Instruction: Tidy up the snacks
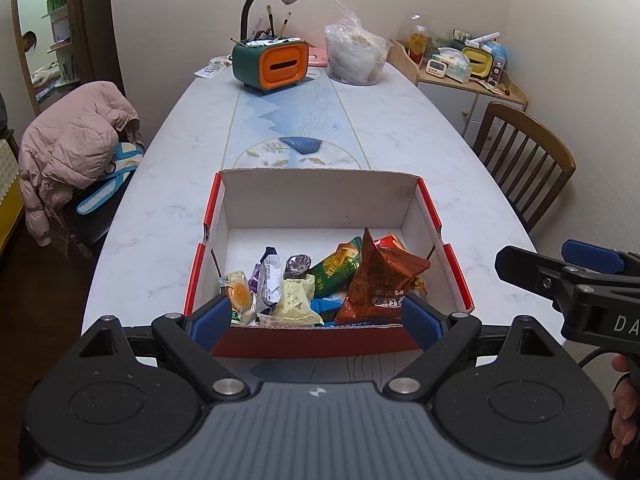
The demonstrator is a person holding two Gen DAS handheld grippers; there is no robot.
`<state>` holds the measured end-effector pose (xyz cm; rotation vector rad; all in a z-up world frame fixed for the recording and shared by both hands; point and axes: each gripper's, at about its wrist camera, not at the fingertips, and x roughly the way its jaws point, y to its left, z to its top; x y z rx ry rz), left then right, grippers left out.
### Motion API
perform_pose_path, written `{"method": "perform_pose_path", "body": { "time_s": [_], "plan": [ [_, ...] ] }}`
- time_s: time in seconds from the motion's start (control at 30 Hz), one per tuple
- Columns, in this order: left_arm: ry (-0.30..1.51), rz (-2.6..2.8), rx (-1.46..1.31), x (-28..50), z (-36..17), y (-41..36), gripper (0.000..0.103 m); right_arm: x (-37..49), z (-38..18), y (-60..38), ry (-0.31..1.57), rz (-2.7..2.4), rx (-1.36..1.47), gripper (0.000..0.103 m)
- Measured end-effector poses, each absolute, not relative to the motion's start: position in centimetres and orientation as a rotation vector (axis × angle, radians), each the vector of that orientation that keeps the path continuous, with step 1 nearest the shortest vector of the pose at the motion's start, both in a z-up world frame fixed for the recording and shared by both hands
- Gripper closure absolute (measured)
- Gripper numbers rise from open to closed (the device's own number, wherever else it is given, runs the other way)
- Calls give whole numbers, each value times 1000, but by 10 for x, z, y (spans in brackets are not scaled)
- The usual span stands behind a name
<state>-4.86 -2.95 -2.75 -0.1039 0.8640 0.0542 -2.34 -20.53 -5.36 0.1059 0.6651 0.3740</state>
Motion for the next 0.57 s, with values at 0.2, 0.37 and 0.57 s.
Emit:
{"method": "perform_pose_path", "body": {
  "time_s": [0.2,0.37,0.57],
  "plan": [
    [885,28,-102,-45,-32,-30,11,-22,-56,-207,682,361,115,0],
    [903,14,-104,-41,-37,-30,11,-22,-60,-208,699,349,119,0],
    [910,2,-102,-39,-40,-31,11,-20,-63,-210,712,339,121,0]
  ]
}}
